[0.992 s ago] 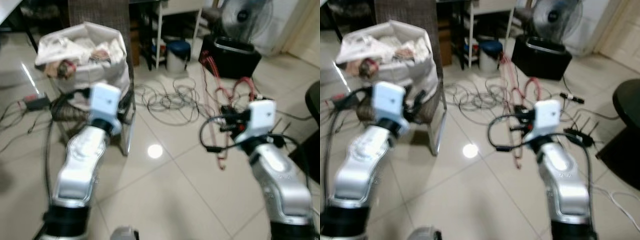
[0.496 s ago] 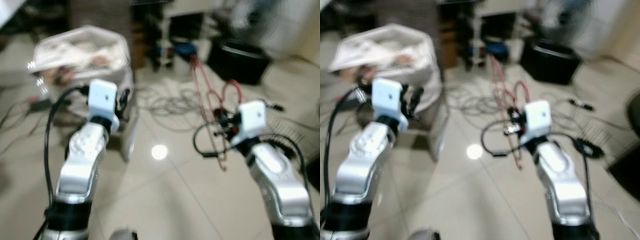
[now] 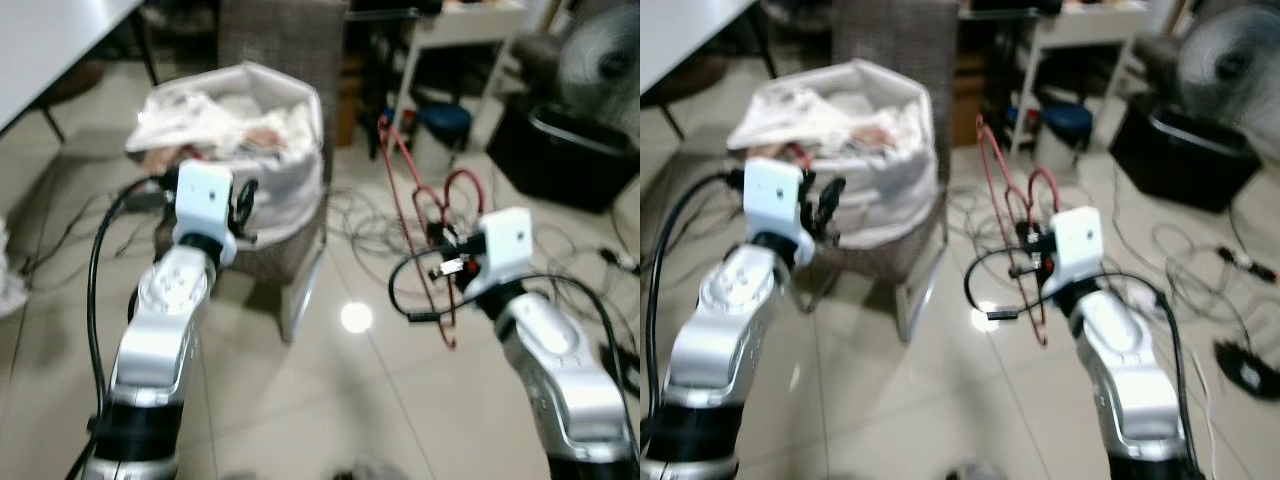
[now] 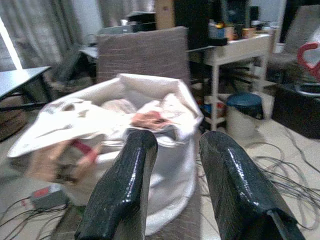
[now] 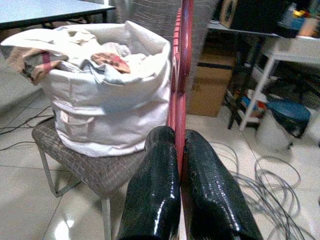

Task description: Hang hanger

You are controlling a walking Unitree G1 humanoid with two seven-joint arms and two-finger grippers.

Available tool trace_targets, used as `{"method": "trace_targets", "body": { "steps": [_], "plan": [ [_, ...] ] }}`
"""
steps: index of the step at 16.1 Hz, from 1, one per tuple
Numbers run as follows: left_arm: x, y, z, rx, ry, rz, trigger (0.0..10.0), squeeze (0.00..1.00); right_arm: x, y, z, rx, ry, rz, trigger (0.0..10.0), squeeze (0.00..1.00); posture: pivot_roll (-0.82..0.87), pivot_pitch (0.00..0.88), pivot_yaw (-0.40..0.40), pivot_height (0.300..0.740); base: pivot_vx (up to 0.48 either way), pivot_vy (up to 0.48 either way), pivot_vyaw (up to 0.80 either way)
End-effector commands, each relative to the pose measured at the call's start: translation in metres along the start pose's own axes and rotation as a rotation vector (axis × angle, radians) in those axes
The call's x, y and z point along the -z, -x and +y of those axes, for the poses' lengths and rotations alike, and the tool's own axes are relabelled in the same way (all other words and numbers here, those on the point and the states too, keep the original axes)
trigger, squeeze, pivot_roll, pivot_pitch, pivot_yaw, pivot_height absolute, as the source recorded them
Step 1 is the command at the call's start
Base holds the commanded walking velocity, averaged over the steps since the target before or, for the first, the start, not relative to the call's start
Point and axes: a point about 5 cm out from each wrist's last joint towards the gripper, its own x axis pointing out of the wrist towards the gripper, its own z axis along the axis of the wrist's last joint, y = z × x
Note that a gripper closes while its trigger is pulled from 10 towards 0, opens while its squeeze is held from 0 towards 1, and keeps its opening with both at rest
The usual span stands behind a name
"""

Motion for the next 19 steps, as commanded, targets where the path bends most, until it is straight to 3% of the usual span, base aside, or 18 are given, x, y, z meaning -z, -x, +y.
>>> {"method": "trace_targets", "body": {
  "steps": [1, 7, 9, 19],
  "plan": [
    [0.0, 0.001, 0.005, -0.007, -0.007, 0.009, 10.0, 0.0, -0.007, 0.001, 0.005, -0.015, 0.002, -0.033, 10.0, 0.0, -0.06, 0.051, -0.025, 0.74, 0.428, 0.0, 0.0],
    [0.0, 0.0, 0.009, -0.018, -0.009, 0.013, 10.0, 0.0, -0.007, 0.002, 0.016, -0.105, 0.045, -0.019, 10.0, 0.0, -0.06, 0.054, -0.025, 0.74, 0.423, 0.0, 0.08],
    [0.0, 0.001, 0.008, -0.011, -0.011, 0.014, 10.0, 0.0, -0.007, 0.002, 0.014, -0.067, -0.012, -0.034, 10.0, 0.0, -0.06, 0.059, -0.026, 0.74, 0.424, 0.0, 0.0],
    [-0.001, -0.003, 0.005, 0.01, -0.017, 0.013, 10.0, 0.0, -0.009, 0.007, 0.008, -0.062, 0.017, -0.035, 10.0, 0.0, -0.07, 0.067, -0.015, 0.74, 0.423, 0.0, 0.0]
  ]
}}
